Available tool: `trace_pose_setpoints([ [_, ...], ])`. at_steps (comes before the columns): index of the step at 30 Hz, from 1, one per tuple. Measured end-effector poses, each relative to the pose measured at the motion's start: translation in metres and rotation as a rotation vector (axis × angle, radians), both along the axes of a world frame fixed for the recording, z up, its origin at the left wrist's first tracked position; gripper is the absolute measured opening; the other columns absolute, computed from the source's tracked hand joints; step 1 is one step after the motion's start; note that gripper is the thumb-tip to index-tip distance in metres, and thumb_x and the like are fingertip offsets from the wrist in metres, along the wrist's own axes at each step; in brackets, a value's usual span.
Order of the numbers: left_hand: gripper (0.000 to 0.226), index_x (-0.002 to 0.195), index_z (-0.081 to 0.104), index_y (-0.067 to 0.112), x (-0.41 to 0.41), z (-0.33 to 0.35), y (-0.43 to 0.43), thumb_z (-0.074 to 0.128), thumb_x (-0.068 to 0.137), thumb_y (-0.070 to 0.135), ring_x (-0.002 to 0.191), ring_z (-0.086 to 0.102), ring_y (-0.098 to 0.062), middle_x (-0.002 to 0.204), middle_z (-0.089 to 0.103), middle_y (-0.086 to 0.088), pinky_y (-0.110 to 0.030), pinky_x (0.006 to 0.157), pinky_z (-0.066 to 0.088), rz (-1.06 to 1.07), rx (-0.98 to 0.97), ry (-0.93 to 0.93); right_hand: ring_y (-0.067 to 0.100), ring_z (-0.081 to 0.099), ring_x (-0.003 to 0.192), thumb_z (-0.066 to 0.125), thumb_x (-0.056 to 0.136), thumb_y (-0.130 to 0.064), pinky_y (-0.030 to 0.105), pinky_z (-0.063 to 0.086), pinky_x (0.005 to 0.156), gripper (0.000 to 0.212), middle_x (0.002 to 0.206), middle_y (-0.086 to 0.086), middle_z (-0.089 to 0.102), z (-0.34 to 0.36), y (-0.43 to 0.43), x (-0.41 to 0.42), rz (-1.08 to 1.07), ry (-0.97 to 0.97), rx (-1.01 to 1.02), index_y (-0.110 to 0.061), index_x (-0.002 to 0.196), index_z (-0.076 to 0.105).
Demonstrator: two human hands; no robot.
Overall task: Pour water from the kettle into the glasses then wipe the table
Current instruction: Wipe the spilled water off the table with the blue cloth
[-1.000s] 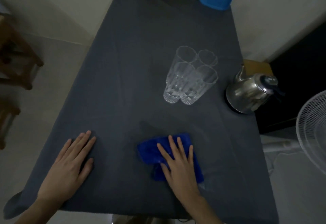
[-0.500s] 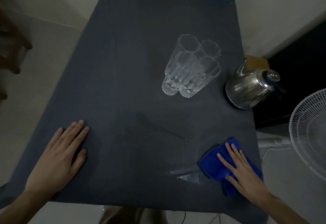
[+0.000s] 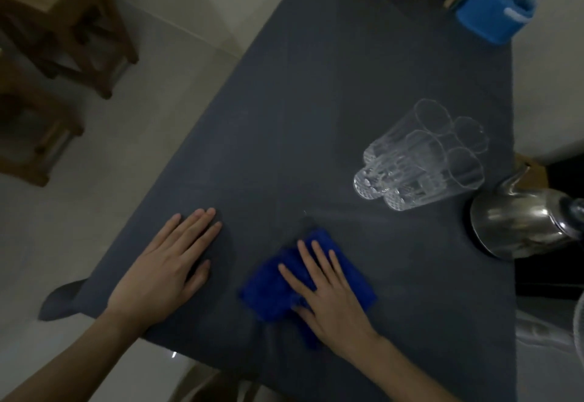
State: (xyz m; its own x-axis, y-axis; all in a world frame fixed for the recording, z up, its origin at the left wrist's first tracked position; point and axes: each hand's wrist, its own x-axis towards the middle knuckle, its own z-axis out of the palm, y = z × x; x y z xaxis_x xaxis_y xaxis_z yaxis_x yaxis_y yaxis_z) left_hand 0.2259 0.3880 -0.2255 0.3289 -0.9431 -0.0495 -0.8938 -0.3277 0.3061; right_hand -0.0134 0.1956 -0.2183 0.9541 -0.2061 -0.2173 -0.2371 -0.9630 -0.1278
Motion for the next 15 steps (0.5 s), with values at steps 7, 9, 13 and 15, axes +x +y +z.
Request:
trace_pose_setpoints([
  [7, 0.059, 0.15, 0.028, 0.017, -0.001, 0.002, -0.001, 0.029, 0.096, 0.042, 0.147, 0.015, -0.014, 0.158, 0.025, -0.002, -0.038, 0.12, 0.007, 0.006, 0.027, 0.006, 0.028, 0.009, 0.148, 0.029, 0.096, -0.044, 0.049, 0.015, 0.119, 0.056, 0.161, 0.007, 0.015, -0.003, -0.018, 0.102, -0.172, -0.061, 0.038, -0.03, 0.151, 0.023],
  [9, 0.058, 0.15, 0.028, 0.017, -0.001, 0.002, -0.002, 0.028, 0.097, 0.042, 0.147, 0.015, -0.015, 0.158, 0.026, -0.002, -0.039, 0.12, 0.009, 0.003, 0.031, 0.014, 0.028, 0.014, 0.147, 0.028, 0.096, -0.043, 0.049, 0.016, 0.119, 0.056, 0.16, 0.007, 0.02, -0.002, -0.015, 0.106, -0.229, -0.078, 0.037, -0.028, 0.15, 0.026],
  [13, 0.06, 0.151, 0.024, 0.02, -0.002, 0.003, -0.002, 0.019, 0.098, 0.049, 0.147, 0.014, -0.015, 0.159, 0.022, -0.002, -0.04, 0.119, 0.009, 0.002, 0.057, 0.021, 0.028, 0.022, 0.145, 0.034, 0.095, -0.037, 0.049, 0.023, 0.117, 0.054, 0.156, 0.004, 0.03, -0.002, -0.003, 0.089, -0.253, -0.14, 0.072, -0.023, 0.147, 0.035],
  [15, 0.062, 0.15, 0.027, 0.018, -0.002, 0.004, -0.003, 0.018, 0.098, 0.051, 0.147, 0.015, -0.015, 0.158, 0.023, -0.003, -0.039, 0.12, 0.008, -0.003, 0.062, 0.021, 0.026, 0.025, 0.144, 0.037, 0.094, -0.032, 0.047, 0.024, 0.117, 0.052, 0.155, 0.004, 0.034, -0.003, 0.001, 0.069, -0.196, -0.169, 0.103, -0.021, 0.145, 0.039],
])
